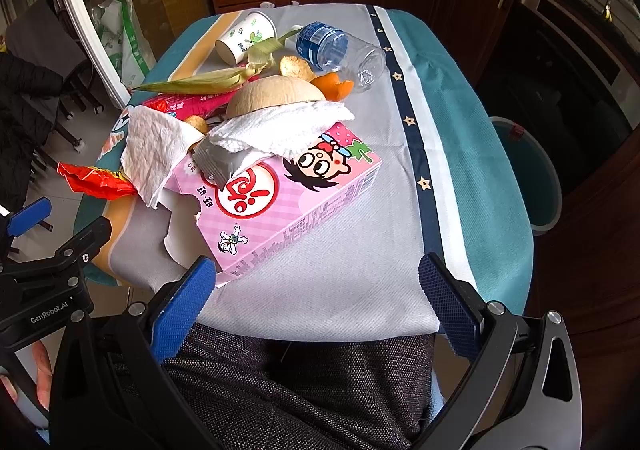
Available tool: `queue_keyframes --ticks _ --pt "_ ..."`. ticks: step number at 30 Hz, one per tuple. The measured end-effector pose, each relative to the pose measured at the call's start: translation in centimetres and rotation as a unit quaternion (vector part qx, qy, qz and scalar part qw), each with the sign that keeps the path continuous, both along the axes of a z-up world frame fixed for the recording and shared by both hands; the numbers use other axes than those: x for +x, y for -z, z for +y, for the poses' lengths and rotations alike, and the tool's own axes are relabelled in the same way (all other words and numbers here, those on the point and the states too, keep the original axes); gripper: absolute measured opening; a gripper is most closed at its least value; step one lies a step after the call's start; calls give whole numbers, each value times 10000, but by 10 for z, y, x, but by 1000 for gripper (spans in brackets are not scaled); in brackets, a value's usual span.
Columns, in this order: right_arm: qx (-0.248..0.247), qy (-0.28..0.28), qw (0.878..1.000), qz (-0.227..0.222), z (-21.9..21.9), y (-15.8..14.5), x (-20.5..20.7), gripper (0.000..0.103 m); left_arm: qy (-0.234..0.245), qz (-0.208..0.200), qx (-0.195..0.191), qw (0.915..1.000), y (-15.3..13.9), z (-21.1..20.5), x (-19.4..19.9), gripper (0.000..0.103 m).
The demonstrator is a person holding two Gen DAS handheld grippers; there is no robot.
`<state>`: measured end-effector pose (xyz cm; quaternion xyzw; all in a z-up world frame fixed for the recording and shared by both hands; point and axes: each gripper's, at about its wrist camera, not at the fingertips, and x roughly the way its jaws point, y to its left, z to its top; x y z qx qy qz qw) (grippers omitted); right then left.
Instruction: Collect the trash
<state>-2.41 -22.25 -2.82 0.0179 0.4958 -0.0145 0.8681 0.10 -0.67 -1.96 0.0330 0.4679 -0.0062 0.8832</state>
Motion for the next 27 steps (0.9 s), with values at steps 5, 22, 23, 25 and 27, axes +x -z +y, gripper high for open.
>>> queue_keyframes --ticks 5,22,23,25,27 --pt "0 -24 10000 53 0 1 1 98 0 1 7 10000 0 0 0 99" --pt "242 -1383 9901 3 42 -22 49 98 -575 149 6 9982 0 71 29 99" --pt "252 -1538 9878 29 49 -22 57 98 -607 230 -15 9979 4 76 33 99" --pt "313 -1795 9832 60 62 -22 73 98 -621 414 -61 9972 12 81 42 99" --pt "357 -1964 9799 28 73 -23 88 98 -696 488 -166 9962 13 90 46 99"
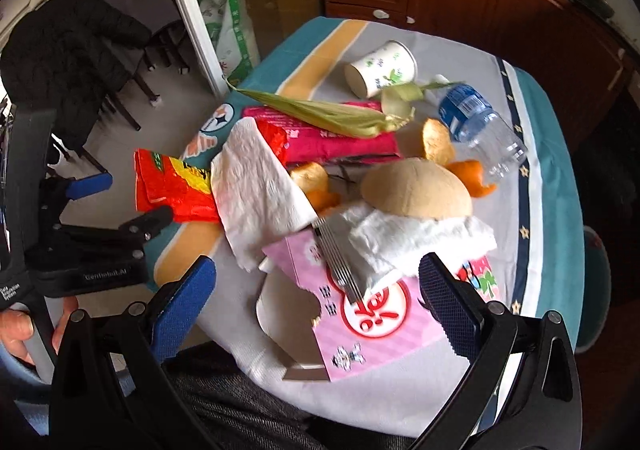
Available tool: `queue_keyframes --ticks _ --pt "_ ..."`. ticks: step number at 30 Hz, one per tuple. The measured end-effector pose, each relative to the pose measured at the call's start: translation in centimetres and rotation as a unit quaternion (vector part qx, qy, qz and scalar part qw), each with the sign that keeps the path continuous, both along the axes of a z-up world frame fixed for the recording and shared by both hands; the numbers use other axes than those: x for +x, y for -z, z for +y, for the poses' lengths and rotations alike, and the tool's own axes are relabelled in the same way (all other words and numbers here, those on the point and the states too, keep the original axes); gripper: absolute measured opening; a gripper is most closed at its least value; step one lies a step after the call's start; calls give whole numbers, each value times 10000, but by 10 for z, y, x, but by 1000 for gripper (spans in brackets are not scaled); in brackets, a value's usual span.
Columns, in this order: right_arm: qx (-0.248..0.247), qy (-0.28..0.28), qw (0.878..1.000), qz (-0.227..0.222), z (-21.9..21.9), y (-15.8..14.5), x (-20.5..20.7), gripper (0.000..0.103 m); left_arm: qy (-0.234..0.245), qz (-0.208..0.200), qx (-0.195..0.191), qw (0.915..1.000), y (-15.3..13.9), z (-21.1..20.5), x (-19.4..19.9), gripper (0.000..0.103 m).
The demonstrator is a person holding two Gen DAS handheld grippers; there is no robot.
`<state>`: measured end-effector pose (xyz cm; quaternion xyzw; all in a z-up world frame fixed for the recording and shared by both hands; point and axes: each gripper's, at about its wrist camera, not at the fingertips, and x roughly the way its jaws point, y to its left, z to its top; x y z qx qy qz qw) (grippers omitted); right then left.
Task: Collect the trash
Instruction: 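Grasp the red snack wrapper with the left tool while the right tool grasps a white tissue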
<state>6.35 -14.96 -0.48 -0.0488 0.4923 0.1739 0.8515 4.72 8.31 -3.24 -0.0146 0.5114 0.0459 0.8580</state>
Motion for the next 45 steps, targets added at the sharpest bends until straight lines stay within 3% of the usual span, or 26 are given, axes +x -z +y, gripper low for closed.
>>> queue_keyframes --ticks 3,9,11,14,18,20,21,22,35,39,42,45 --pt "70 -293 9995 40 18 1 24 98 -69 -168 -252 9995 -11 11 -1 99" --pt "151 -494 9981 325 47 22 65 98 -36 -302 16 9995 -24 8 7 99" --pt "240 -523 9974 432 51 28 75 92 -32 -182 9 9998 -17 10 16 99" --pt "221 -638 9962 557 58 36 85 75 -61 -103 391 9992 -5 11 23 99" --pt "-54 -1001 9925 693 75 49 83 61 -79 98 366 9993 10 21 24 99" --pt "-152 -1133 9904 781 82 57 81 42 -110 139 291 9994 15 26 24 99" --pt "-175 -1190 9890 863 84 60 80 21 -107 168 225 9995 17 28 24 99" --pt "-198 -1228 9882 891 85 62 77 7 -89 183 183 9996 18 29 25 99" --pt "402 -1169 9907 561 63 18 64 4 622 458 37 9970 43 -8 25 99" --pt "567 -940 9929 467 49 8 65 4 898 516 258 9943 45 -20 24 99" --pt "659 -741 9941 435 35 2 68 4 1097 316 502 9922 38 -22 22 99" --pt "755 -647 9940 462 26 0 68 4 1679 60 753 9829 24 -22 24 99"
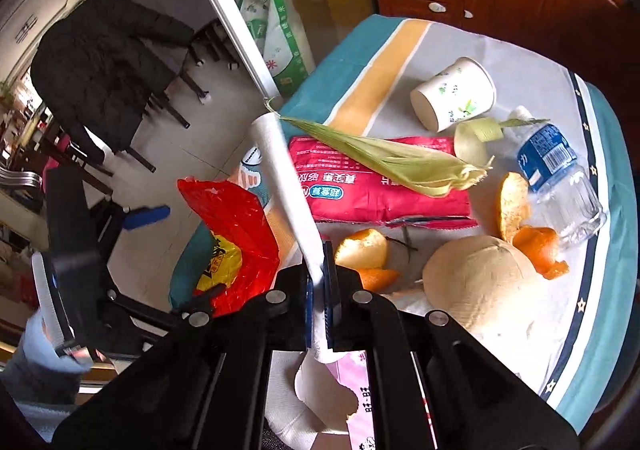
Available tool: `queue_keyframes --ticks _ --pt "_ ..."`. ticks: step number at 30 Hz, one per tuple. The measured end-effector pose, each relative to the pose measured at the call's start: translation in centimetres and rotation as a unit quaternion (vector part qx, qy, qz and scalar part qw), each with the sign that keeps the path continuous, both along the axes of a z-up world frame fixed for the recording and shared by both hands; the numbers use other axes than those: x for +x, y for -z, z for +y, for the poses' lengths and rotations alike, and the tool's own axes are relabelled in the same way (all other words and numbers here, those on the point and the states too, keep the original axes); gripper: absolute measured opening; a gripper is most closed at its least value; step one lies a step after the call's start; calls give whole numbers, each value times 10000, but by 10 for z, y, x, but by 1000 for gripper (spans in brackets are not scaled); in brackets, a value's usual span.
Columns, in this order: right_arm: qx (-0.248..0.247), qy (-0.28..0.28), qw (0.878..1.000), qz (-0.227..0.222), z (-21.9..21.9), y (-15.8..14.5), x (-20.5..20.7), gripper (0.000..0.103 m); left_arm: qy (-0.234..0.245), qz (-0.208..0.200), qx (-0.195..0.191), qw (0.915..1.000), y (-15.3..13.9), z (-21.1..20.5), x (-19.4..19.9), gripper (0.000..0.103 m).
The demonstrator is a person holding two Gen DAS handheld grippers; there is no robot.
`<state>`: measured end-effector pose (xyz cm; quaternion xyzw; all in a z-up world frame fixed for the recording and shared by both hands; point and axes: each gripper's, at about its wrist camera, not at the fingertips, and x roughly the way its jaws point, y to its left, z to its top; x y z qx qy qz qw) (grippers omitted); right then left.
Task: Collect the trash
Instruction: 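Grasp the red snack wrapper with the left tool while the right tool grasps a white tissue, then carry wrapper and tissue over the teal bin and open both tools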
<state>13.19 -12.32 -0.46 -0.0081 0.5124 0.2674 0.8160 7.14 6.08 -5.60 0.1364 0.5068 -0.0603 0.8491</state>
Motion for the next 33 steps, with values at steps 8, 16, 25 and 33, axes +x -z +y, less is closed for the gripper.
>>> queue_keyframes --ticks 8,16,25,33 --pt "99 136 9998 70 -9 3 2 4 899 -29 199 9957 14 -10 20 84" --pt "181 249 9994 134 -17 4 0 4 576 -182 180 9980 1 -21 17 3" --pt "724 568 9956 -150 -59 -29 -2 4 722 -1074 266 9912 -96 -60 13 3" --pt "820 1491 9827 -728 -158 -75 -15 4 1455 -1408 -20 9793 -148 -154 31 4"
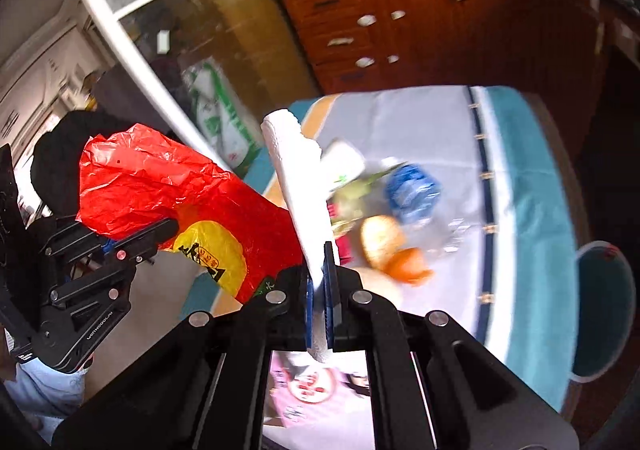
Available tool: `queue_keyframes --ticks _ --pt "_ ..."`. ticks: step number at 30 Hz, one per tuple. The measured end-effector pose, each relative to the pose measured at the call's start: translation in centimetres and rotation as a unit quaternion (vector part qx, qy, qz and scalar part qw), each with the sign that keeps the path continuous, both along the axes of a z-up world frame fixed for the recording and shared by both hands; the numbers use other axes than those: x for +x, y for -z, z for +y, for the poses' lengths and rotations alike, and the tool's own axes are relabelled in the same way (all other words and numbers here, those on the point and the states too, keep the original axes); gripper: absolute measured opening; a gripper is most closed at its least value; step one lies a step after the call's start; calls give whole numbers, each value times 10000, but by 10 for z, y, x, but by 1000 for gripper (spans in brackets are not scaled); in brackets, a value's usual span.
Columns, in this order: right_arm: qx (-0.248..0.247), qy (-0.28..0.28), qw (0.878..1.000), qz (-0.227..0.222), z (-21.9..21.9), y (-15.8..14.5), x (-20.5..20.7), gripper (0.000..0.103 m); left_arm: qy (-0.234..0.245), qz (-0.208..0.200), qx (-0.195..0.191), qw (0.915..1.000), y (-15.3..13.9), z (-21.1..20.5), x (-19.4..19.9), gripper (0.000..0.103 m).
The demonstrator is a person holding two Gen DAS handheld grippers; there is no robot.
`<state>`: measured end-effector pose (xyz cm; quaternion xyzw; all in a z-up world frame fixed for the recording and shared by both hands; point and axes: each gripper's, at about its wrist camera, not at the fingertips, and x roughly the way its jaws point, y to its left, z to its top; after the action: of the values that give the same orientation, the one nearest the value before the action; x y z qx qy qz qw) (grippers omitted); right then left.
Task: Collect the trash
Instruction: 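Carry wrapper and tissue over the teal bin and open both tools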
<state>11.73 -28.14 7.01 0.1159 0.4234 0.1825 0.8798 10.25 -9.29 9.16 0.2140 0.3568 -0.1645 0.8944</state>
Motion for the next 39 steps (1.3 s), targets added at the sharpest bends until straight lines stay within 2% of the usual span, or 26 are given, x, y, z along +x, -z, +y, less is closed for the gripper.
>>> queue_keyframes --ticks 5,9,14,19,25,30,32,33,34,36,39 --pt "-143 810 9966 -68 -78 -7 -16 4 762 199 -65 9969 1 -91 24 4" --pt "-327 1412 9894 61 -138 5 -28 4 1283 388 -43 9910 15 -162 32 4" --pt "-384 2115 9761 335 -205 28 -41 4 1780 867 31 9802 51 -265 47 4" --pt "-276 2601 9623 743 -256 67 -36 4 2027 1106 426 9720 99 -347 59 4" --pt "-138 2951 9478 1202 -296 119 -20 4 2116 1377 1069 9617 159 -404 81 4" --pt "34 3083 9386 1551 -314 156 -15 8 2192 1590 1342 9532 193 -421 83 8" --pt "150 3101 9361 1654 -320 165 -13 23 2280 1660 1390 9493 199 -427 80 9" --pt "213 3130 9341 1707 -322 169 -12 55 2310 1666 1409 9482 200 -428 81 20" --pt "272 3174 9322 1716 -324 172 -11 77 2335 1653 1437 9474 202 -430 80 44" --pt "274 3227 9317 1643 -325 170 -11 79 2354 1458 1434 9501 201 -432 78 69" --pt "378 3274 9287 1700 -332 175 -13 84 2379 1473 1316 9510 197 -426 79 74"
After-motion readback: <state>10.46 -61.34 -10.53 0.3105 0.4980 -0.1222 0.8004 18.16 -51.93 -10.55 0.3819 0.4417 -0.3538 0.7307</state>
